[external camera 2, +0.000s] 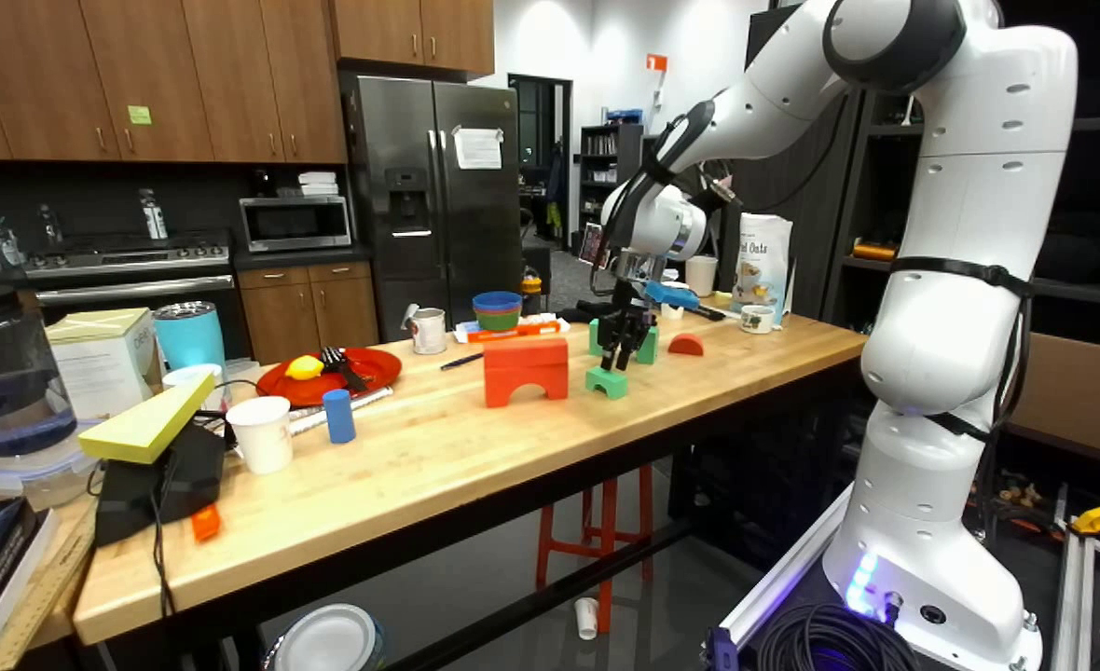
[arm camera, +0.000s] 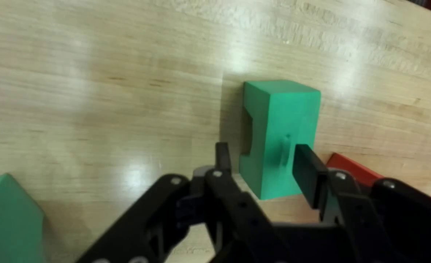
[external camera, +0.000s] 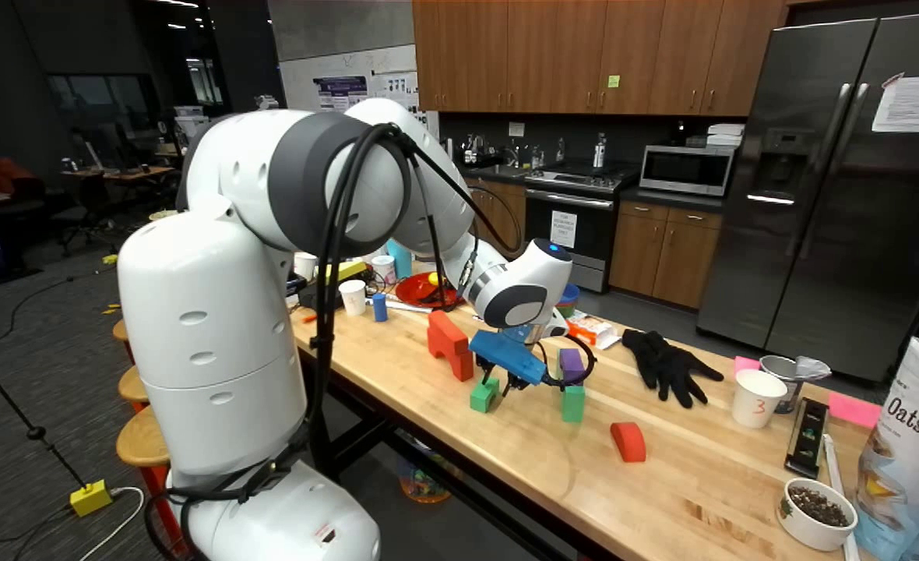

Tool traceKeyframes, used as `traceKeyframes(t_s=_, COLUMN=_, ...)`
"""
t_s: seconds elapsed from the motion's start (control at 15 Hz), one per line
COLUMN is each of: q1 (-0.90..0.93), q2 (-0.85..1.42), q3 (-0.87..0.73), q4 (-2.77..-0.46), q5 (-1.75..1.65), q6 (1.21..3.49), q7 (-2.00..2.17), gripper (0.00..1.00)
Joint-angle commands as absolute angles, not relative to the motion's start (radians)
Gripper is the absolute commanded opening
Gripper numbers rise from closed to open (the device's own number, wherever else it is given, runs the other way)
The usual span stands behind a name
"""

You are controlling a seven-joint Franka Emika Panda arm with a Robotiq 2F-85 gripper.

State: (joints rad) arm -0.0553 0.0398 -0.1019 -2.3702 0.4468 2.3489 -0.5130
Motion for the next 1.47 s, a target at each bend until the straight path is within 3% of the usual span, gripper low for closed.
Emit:
traceKeyframes(t_s=0.0, q1=-0.071, q2=0.039, q3=-0.090, q4=-2.359, q5=0.427, q6=2.336, q7=-0.499, gripper=0.81)
traceKeyframes(t_s=0.13, q1=-0.070, q2=0.040, q3=-0.088, q4=-2.358, q5=0.431, q6=2.333, q7=-0.502, gripper=0.95)
traceKeyframes(t_s=0.27, q1=-0.070, q2=0.043, q3=-0.086, q4=-2.353, q5=0.433, q6=2.328, q7=-0.507, gripper=1.00)
traceKeyframes(t_s=1.4, q1=-0.069, q2=0.068, q3=-0.066, q4=-2.311, q5=0.392, q6=2.282, q7=-0.528, gripper=1.00)
